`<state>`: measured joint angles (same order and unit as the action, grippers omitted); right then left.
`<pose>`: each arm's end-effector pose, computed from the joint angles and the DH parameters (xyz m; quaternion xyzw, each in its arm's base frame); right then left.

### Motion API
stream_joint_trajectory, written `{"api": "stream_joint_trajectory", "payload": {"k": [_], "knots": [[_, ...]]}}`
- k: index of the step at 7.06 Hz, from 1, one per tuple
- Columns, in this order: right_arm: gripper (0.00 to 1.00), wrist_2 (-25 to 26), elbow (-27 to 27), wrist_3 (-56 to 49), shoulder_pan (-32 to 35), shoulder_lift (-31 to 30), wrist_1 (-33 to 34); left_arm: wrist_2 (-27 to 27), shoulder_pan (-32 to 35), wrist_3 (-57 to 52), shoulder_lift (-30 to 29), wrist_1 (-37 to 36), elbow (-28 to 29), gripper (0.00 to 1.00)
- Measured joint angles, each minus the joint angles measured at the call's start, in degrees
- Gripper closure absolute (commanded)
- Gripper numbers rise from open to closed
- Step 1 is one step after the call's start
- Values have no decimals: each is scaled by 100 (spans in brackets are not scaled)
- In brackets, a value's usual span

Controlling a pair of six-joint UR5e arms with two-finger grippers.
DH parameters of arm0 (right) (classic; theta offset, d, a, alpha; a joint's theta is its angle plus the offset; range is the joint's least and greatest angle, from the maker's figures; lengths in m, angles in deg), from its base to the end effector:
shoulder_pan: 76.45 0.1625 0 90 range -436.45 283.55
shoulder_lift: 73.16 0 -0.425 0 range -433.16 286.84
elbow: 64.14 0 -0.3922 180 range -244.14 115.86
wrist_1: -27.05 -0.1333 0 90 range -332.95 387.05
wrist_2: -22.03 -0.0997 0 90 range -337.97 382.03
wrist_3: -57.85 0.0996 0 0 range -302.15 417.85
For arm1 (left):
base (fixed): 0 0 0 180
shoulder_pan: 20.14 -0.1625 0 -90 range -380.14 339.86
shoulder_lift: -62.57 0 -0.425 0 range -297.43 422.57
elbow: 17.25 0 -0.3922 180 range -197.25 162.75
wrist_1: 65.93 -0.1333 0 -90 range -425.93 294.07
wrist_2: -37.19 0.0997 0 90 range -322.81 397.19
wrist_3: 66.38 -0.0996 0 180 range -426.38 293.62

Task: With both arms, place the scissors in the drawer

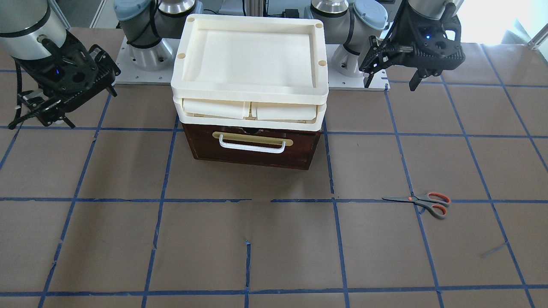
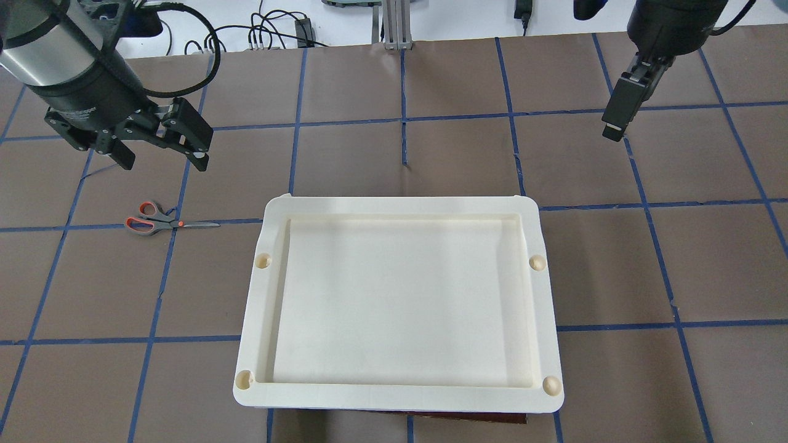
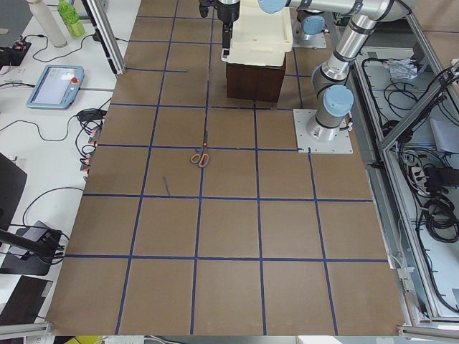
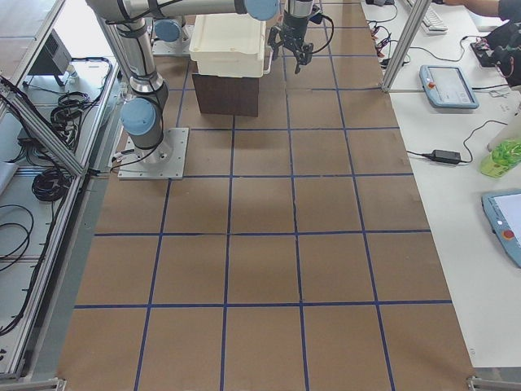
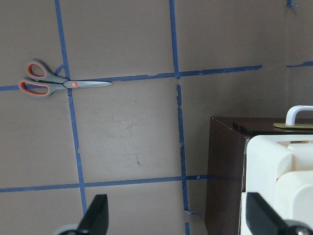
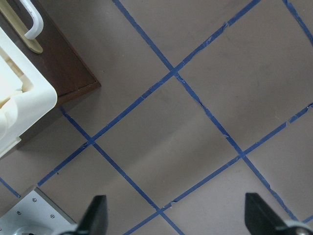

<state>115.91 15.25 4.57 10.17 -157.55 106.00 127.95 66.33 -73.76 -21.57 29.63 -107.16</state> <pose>0.0956 -0.5275 0.5103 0.4226 -0.9041 -0.0625 0.0047 -0.1042 -0.4543 0.5270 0.0336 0.9994 -0.0028 0.0069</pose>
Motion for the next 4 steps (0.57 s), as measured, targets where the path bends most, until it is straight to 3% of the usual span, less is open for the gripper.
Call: {"api": "stream_joint_trajectory", "payload": {"k": [2, 4], "knots": [[0, -31, 56, 133, 19, 7, 47, 3, 0, -22, 2, 6, -4, 0], [0, -211, 71, 1025, 67, 64, 375, 3, -4, -34, 3, 7, -4, 0]]}}
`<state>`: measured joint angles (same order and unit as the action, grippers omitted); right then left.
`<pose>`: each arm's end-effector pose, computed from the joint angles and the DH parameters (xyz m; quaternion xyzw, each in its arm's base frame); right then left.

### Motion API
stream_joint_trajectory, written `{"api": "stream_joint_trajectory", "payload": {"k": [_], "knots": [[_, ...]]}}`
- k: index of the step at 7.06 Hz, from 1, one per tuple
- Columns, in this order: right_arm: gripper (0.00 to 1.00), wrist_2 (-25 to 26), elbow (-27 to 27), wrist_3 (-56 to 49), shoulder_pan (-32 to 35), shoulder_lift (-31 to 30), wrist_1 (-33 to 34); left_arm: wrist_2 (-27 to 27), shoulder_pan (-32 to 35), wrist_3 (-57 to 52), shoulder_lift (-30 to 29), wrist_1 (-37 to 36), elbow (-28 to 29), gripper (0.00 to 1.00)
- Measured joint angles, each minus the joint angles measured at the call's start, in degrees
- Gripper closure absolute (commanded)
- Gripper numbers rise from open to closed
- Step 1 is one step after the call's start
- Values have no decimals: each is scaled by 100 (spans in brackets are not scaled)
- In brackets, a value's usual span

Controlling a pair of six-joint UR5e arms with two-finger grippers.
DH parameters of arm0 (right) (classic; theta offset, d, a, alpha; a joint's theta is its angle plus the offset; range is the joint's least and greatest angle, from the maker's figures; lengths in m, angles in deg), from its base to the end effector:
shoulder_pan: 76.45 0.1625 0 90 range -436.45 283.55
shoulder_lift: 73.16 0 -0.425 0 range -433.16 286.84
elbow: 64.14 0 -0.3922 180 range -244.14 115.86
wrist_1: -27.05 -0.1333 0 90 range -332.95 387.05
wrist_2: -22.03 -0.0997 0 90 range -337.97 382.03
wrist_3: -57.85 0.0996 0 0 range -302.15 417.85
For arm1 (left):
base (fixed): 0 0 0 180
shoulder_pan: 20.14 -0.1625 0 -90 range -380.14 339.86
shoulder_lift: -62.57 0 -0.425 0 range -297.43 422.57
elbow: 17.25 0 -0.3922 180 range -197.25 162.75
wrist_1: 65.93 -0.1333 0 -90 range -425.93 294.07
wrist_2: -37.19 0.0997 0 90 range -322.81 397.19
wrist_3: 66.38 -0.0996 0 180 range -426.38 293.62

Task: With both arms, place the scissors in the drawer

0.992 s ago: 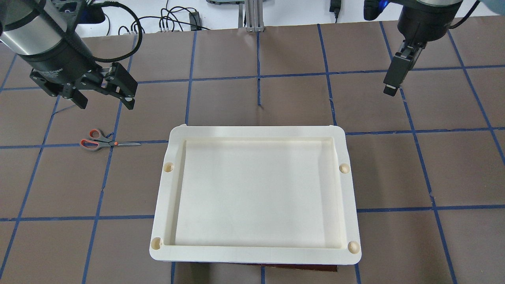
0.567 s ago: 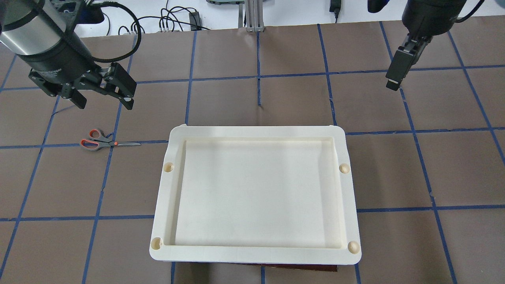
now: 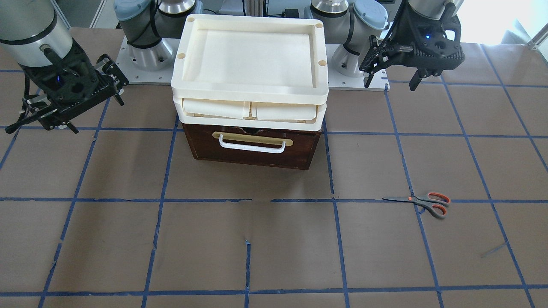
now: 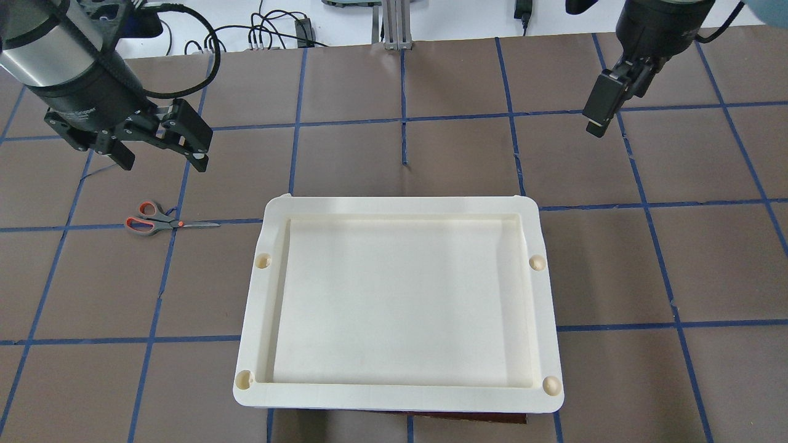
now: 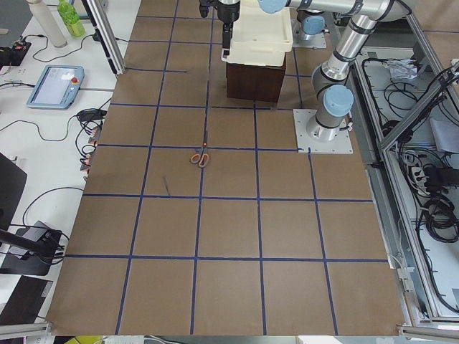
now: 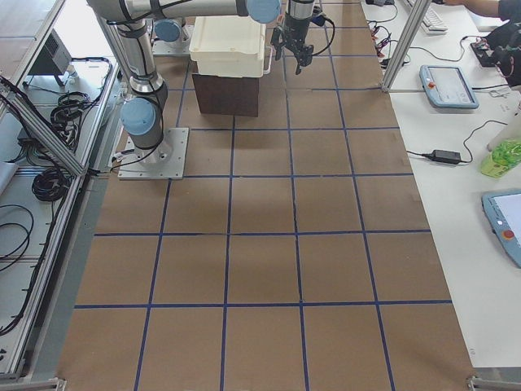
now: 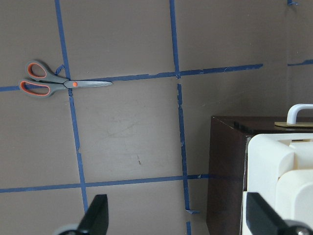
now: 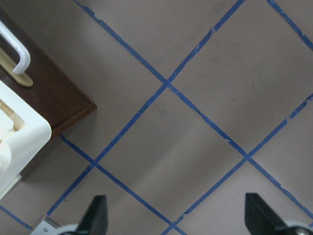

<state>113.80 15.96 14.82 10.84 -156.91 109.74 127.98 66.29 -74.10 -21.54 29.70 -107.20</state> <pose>0.1050 -0.5364 0.5042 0.3449 -0.9380 -0.0354 0.0018 -0.1039 -0.4541 0.5268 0.0362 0.9993 -0.0020 0.0071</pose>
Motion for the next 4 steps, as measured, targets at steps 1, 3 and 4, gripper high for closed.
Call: {"api": "stream_joint_trajectory", "payload": {"k": [1, 3, 4], "knots": [[0, -124, -1, 254, 20, 19, 167, 0, 0, -3, 0, 0, 0, 0], [0, -138, -3, 850, 34, 20, 391, 0, 0, -7, 3, -6, -4, 0], [0, -139, -3, 1408, 54, 2, 384, 2, 1, -15, 6, -8, -10, 0]]}}
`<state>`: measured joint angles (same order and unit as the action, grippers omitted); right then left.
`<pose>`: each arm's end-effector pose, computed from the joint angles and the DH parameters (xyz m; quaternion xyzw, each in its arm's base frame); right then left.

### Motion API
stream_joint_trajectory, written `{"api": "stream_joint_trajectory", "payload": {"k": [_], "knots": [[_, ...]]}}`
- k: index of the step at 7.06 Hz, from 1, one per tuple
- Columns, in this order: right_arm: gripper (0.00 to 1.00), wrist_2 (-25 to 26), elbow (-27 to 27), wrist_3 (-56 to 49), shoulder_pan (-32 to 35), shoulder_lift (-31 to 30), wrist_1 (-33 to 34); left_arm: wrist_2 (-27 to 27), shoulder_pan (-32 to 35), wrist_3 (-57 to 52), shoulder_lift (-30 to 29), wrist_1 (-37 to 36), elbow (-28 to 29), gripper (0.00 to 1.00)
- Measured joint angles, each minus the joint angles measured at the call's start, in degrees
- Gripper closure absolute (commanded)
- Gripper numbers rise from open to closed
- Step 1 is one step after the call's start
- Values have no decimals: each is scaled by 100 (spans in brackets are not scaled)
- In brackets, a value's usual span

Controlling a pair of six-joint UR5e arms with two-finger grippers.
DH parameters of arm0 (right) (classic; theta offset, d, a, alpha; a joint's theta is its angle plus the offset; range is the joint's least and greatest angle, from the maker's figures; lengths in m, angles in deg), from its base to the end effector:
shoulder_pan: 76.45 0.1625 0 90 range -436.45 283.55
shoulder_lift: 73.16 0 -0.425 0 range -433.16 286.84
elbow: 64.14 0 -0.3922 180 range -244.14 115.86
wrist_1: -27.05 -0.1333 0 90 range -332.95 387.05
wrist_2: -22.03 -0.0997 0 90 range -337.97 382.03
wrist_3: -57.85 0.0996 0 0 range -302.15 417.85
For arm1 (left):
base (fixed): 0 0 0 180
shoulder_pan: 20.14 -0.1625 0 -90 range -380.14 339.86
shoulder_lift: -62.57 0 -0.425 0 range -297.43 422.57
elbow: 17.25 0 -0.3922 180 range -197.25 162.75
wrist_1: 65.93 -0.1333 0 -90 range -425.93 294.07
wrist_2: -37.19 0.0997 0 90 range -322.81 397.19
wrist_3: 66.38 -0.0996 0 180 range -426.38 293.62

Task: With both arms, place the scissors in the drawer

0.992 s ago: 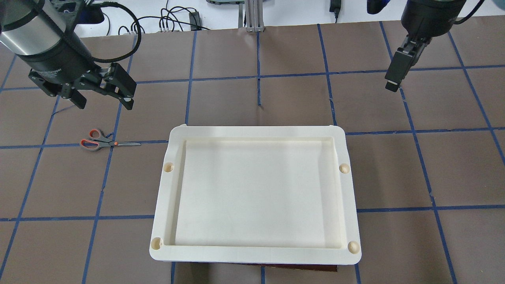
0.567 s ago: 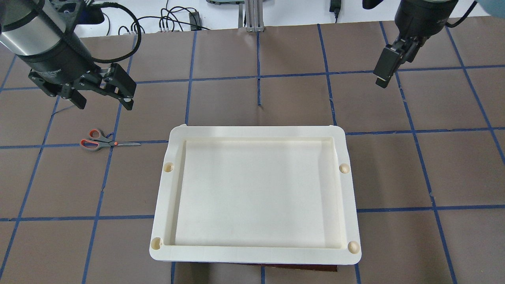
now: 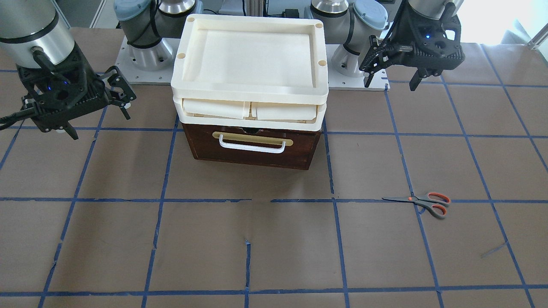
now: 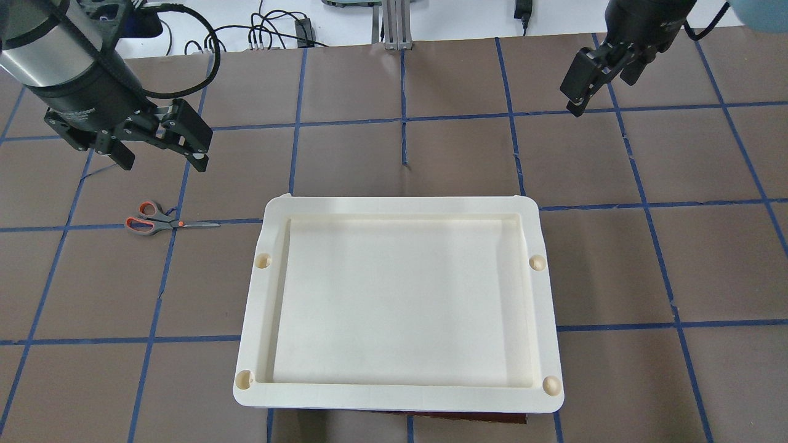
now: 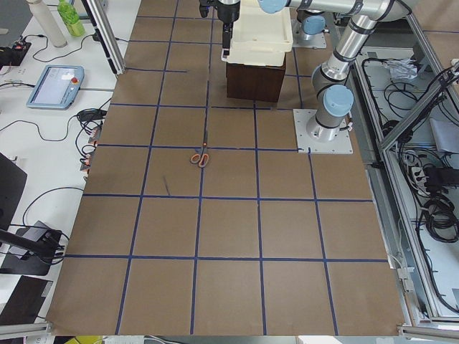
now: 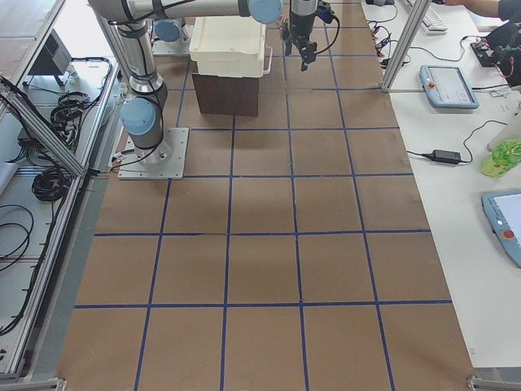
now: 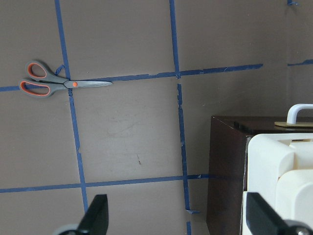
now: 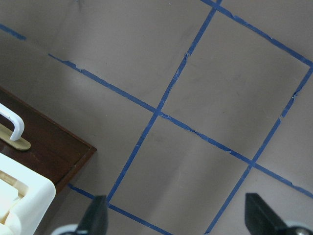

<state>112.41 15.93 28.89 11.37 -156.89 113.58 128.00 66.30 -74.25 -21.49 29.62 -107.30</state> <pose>0.1121 -0.5425 0.5107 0.2316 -0.9728 0.0007 0.0036 -0.1039 -0.4538 0.5265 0.0376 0.9993 -0.0022 0.0073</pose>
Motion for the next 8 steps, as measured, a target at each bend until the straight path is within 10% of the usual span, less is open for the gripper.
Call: {"api": "stream_joint_trajectory", "payload": {"k": [8], "knots": [[0, 15, 18, 1578, 242, 8, -80, -9, -1050, -3394, -710, -1504, -1064, 0]]}}
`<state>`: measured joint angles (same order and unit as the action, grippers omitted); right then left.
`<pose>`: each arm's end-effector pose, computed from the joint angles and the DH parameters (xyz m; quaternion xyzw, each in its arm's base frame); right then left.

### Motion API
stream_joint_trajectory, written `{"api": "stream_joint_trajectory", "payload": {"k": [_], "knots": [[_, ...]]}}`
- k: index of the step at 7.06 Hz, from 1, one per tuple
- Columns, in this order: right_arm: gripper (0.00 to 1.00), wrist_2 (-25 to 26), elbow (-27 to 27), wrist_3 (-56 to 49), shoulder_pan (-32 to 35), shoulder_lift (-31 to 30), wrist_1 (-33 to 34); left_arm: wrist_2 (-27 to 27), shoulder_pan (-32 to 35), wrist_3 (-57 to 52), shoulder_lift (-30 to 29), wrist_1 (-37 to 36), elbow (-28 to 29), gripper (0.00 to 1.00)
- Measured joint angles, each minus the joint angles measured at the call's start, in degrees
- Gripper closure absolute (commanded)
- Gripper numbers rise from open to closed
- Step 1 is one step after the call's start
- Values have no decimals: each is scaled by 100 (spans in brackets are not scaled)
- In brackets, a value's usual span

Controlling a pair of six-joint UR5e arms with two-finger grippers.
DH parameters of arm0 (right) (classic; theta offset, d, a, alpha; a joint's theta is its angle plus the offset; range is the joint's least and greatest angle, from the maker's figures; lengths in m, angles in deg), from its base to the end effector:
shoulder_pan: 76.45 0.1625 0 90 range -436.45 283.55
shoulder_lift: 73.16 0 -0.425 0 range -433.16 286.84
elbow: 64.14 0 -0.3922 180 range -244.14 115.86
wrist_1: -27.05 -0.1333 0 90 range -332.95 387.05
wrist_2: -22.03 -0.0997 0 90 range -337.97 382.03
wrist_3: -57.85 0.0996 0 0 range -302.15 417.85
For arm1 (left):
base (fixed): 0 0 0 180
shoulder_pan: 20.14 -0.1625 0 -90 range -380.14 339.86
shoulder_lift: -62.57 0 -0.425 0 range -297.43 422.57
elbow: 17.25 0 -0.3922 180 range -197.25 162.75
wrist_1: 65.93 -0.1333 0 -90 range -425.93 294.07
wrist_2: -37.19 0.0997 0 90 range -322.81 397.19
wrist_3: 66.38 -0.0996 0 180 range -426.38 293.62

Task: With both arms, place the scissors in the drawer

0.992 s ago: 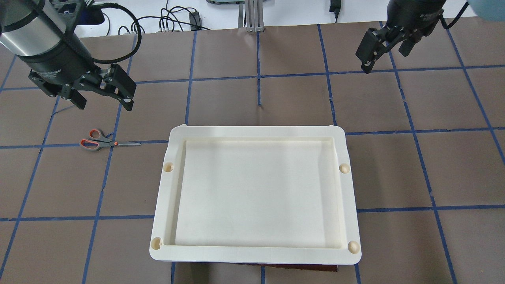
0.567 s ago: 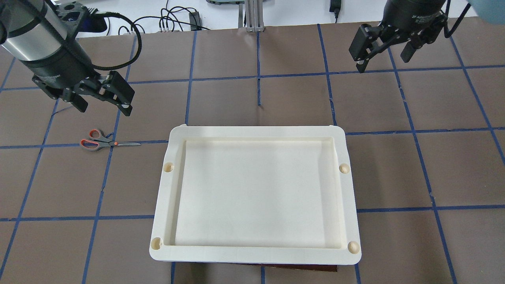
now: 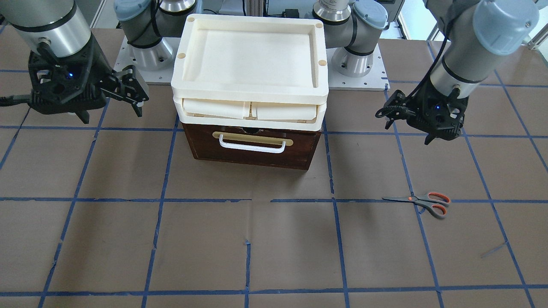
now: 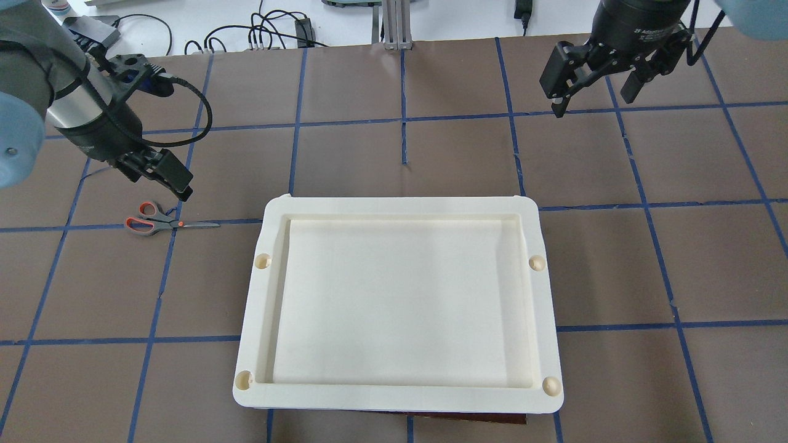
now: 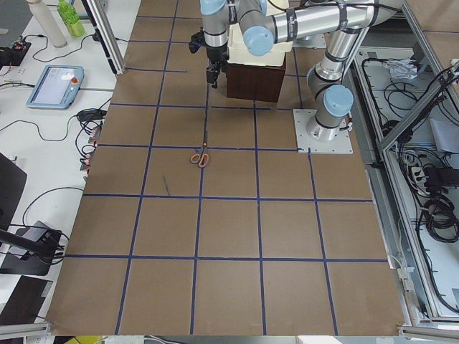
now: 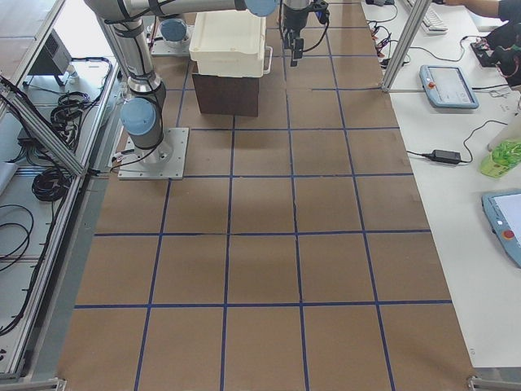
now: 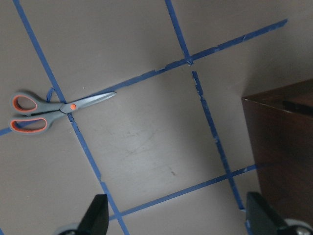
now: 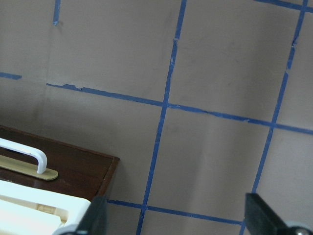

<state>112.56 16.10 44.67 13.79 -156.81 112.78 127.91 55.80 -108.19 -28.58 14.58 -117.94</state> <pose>0.1346 -0.5361 0.5071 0.1169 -0.9931 -0.0080 0.0037 -0.0096 -0.5054 0.4033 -0.2399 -0.9706 -0.0211 0.0041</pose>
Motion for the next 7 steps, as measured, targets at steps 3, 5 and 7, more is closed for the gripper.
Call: {"api": "stream_joint_trajectory", "payload": {"k": [3, 5, 7], "knots": [[0, -31, -325, -1073, 526, 790, 523, 16, -659, -2615, -805, -1420, -394, 0], [0, -353, -551, -1729, 720, 1205, 762, 50, -895, -4052, -1178, -2280, -755, 0], [0, -538, -622, -2442, 938, 1526, 1090, 92, -1149, -5235, -1536, -2811, -978, 0]]}}
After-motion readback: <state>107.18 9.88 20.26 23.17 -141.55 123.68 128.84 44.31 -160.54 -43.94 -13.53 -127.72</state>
